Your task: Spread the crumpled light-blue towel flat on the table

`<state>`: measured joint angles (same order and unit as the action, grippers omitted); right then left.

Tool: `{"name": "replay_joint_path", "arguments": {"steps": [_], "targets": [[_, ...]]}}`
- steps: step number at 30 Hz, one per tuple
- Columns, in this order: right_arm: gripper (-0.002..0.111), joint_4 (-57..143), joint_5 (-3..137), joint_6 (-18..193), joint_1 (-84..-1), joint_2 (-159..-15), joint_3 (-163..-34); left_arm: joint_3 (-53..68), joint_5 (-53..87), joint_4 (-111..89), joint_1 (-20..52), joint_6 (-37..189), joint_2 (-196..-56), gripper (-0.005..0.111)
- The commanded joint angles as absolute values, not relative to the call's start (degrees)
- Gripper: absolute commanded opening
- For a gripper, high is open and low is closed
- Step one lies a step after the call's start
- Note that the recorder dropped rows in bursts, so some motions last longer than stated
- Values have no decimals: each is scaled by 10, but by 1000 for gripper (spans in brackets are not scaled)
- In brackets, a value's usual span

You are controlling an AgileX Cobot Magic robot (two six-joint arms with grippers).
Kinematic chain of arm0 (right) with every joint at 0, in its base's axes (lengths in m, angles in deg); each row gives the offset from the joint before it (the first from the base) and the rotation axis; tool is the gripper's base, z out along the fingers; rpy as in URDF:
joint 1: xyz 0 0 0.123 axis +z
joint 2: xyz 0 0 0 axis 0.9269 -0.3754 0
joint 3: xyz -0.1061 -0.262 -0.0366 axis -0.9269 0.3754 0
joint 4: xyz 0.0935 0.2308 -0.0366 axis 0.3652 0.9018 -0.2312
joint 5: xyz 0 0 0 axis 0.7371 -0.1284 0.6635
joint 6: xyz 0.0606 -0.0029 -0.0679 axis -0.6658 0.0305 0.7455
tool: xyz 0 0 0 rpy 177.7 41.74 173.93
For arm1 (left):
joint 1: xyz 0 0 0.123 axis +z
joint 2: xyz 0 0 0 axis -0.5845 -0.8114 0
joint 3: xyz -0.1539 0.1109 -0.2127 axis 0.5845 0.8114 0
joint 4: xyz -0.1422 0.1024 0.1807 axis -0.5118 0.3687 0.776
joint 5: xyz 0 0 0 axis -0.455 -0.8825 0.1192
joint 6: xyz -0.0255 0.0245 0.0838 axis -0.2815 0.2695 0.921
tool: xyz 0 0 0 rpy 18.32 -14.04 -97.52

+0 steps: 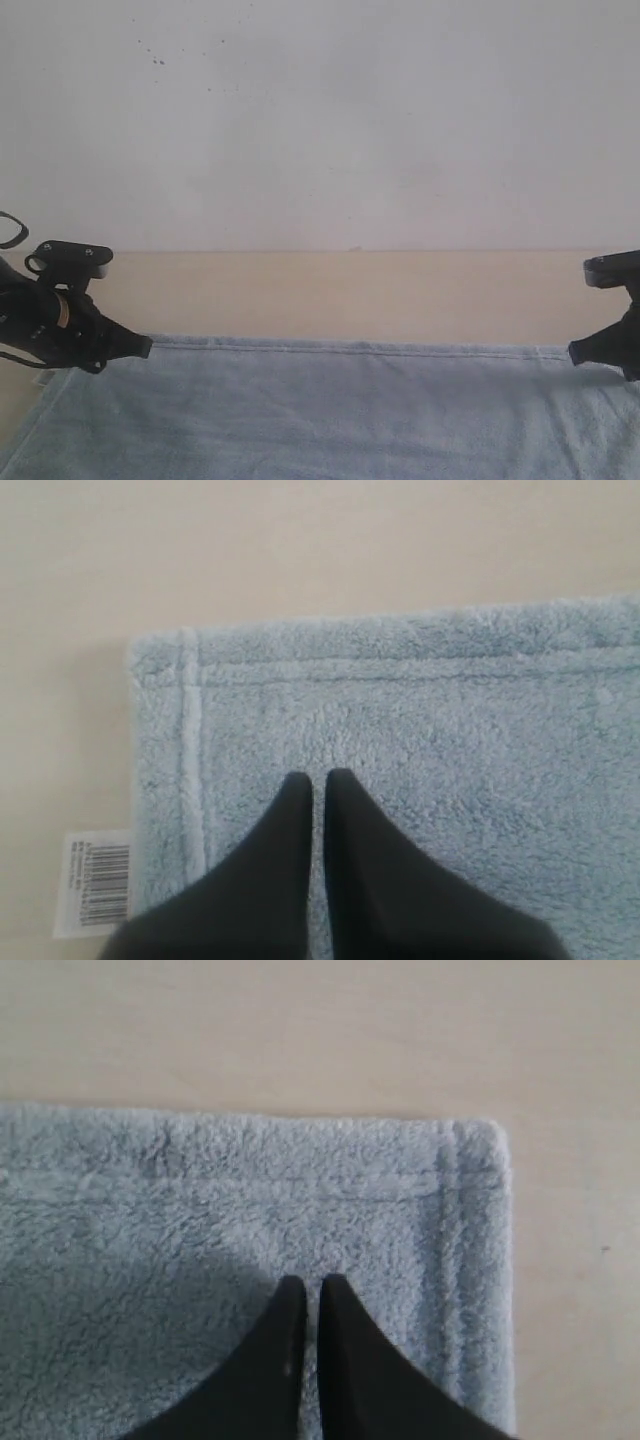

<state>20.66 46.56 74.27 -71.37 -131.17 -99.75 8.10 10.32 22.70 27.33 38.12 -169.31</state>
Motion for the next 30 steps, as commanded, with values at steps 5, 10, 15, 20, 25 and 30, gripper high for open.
{"name": "replay_joint_path", "arguments": {"steps": [5, 10, 15, 20, 25, 30], "targets": [[5, 199, 502, 740, -714, -1344, -1005, 76, 107, 243, 278, 382, -1694, 4], [5, 199, 501, 741, -714, -1368, -1045, 74, 112, 259, 285, 382, -1694, 4], [5, 199, 471, 751, -714, -1376, -1110, 67, 121, 260, 315, 382, -1705, 4], [5, 199, 432, 767, -714, -1393, -1173, 40, 115, 260, 327, 381, -1730, 4], [5, 199, 416, 773, -714, -1398, -1195, 13, 100, 260, 326, 381, -1734, 4], [5, 216, 404, 773, -714, -1397, -1195, -11, 50, 260, 326, 381, -1730, 4]]}}
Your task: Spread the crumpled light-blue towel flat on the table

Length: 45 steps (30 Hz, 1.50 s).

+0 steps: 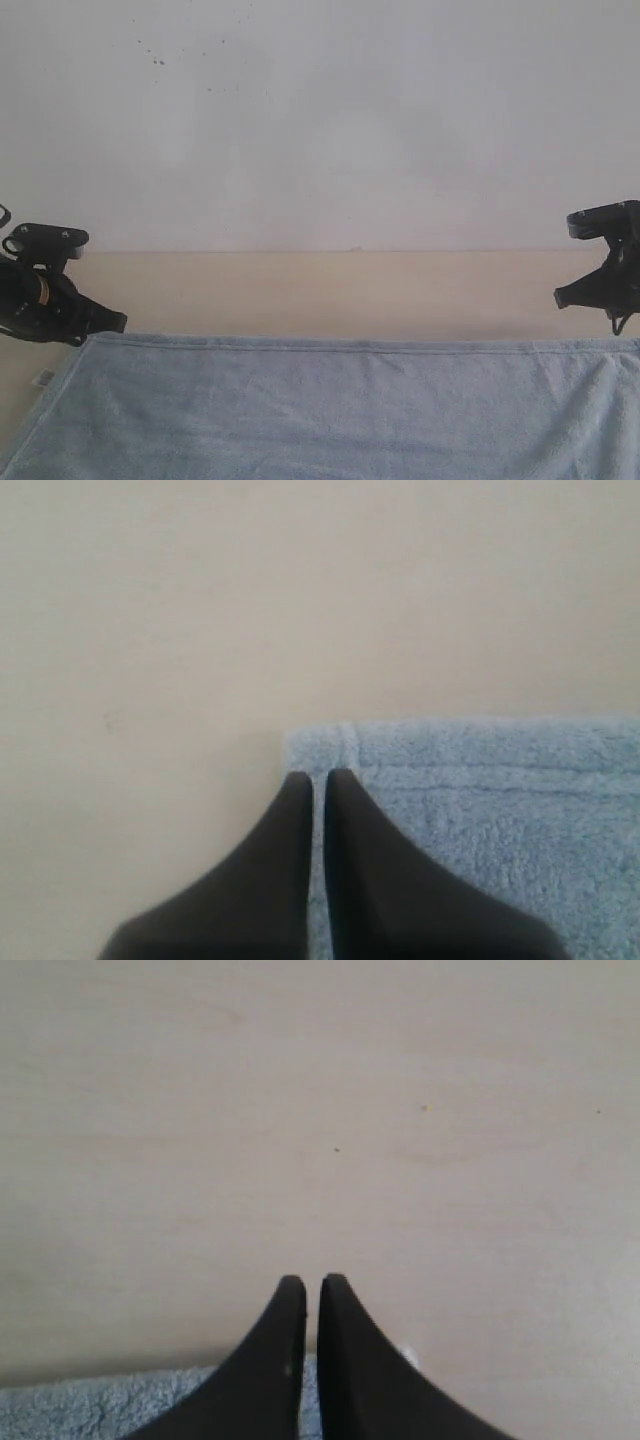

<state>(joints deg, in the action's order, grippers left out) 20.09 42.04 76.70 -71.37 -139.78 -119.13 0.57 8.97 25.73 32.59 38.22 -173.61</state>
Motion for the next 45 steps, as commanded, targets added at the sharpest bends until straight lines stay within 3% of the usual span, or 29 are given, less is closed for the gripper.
{"name": "replay_joint_path", "arguments": {"steps": [1, 10, 21, 45], "targets": [[5, 217, 401, 773, -714, -1392, -1195, -11, 45, 260, 326, 381, -1724, 4], [5, 234, 426, 799, -714, -1322, -1126, -11, 48, 218, 311, 418, -1665, 4], [5, 405, 460, 950, -714, -1284, -990, -11, 11, 17, 260, 614, -1688, 4], [5, 442, 511, 997, -714, -1334, -976, -12, 34, 35, 260, 615, -1785, 4]]}}
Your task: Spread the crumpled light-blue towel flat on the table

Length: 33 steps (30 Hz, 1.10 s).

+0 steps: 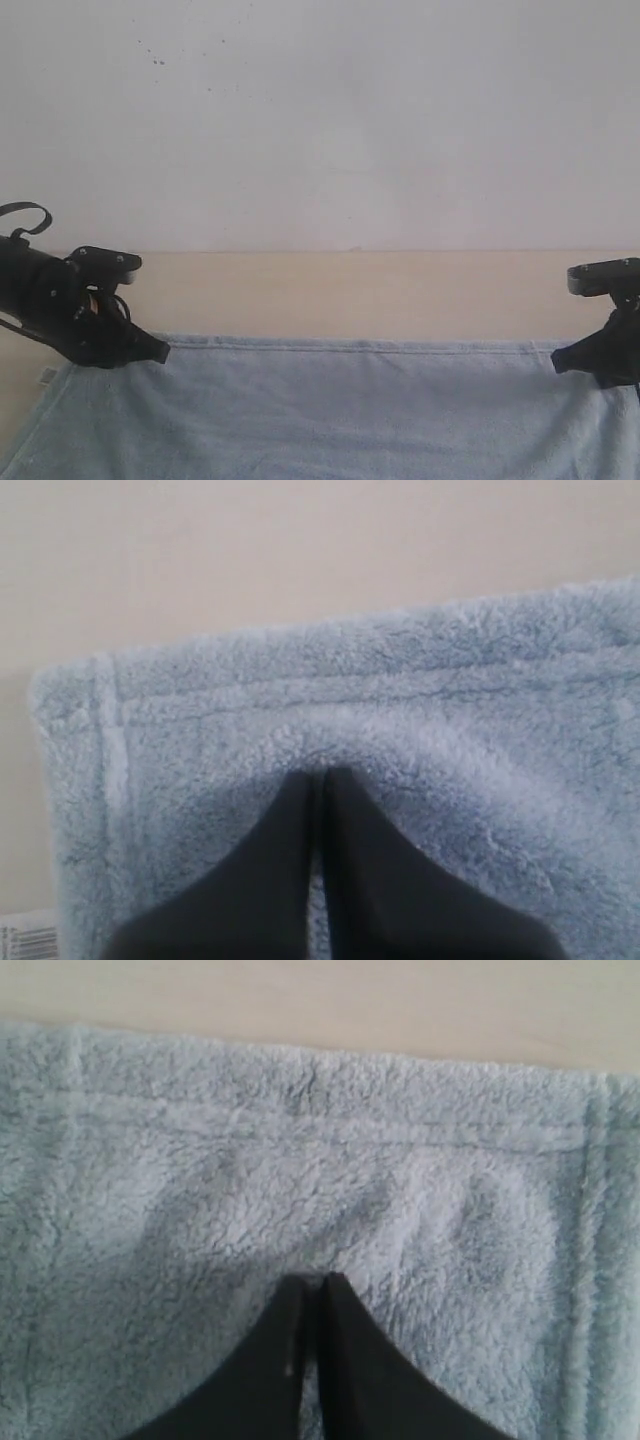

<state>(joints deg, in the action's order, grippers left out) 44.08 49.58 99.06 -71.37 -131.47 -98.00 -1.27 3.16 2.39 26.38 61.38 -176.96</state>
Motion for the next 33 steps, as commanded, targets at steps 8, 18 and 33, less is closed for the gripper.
{"name": "replay_joint_path", "arguments": {"steps": [8, 18, 33], "targets": [[5, 442, 489, 997, -714, -1380, -1036, -13, 46, 37, 279, 615, -1785, 4], [5, 475, 462, 997, -714, -1390, -1133, -13, 47, 37, 299, 615, -1761, 4], [5, 514, 512, 1031, -714, -1233, -1032, 5, 38, 15, 299, 613, -1621, 4]]}}
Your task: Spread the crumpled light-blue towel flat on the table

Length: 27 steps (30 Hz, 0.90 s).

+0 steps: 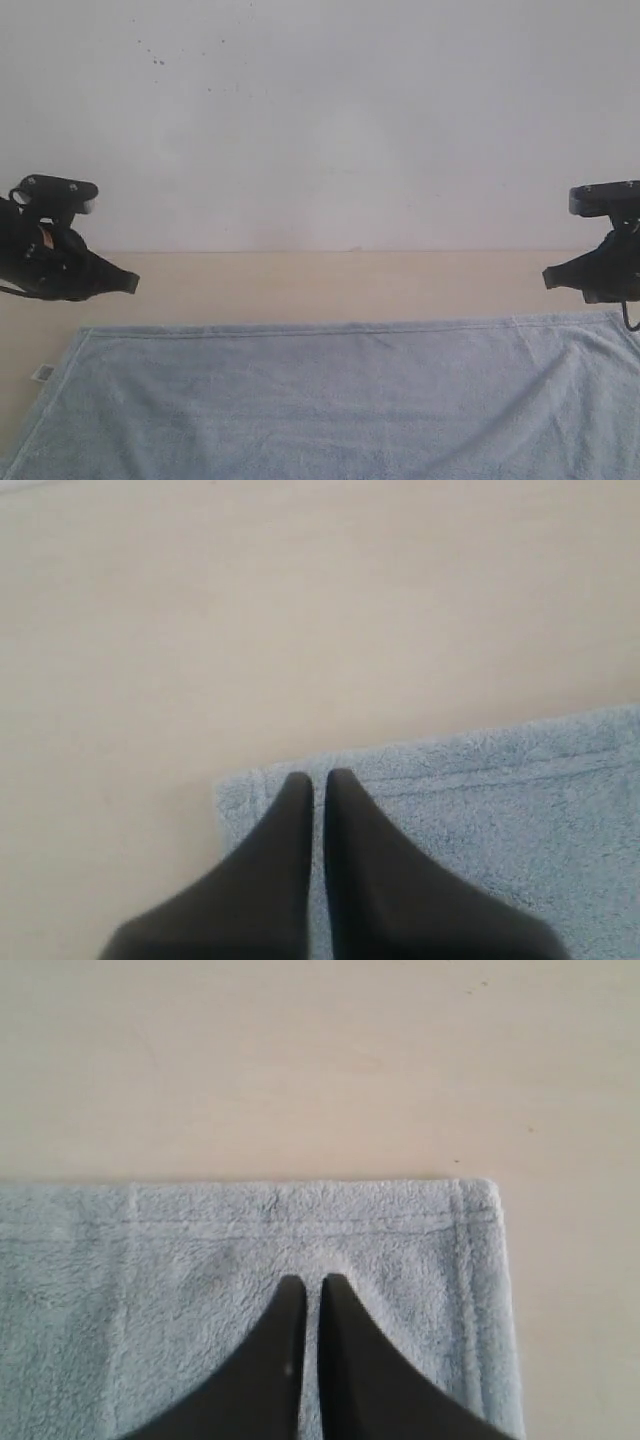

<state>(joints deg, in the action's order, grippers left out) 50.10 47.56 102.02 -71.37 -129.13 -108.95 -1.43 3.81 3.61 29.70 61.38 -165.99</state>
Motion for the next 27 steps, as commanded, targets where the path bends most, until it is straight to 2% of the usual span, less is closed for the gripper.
{"name": "replay_joint_path", "arguments": {"steps": [1, 10, 16, 21, 27], "targets": [[5, 514, 530, 1032, -714, -1215, -1008, 16, 45, 12, 299, 613, -1607, 4], [5, 514, 680, 1030, -714, -1028, -788, 163, 155, -25, 299, 612, -1427, 4], [5, 514, 718, 963, -714, -908, -682, 257, 160, -74, 299, 612, -1281, 4], [5, 514, 718, 903, -714, -810, -640, 336, 160, -75, 299, 600, -1152, 4], [5, 514, 649, 871, -712, -688, -635, 396, 155, -75, 299, 582, -1035, 4]]}}
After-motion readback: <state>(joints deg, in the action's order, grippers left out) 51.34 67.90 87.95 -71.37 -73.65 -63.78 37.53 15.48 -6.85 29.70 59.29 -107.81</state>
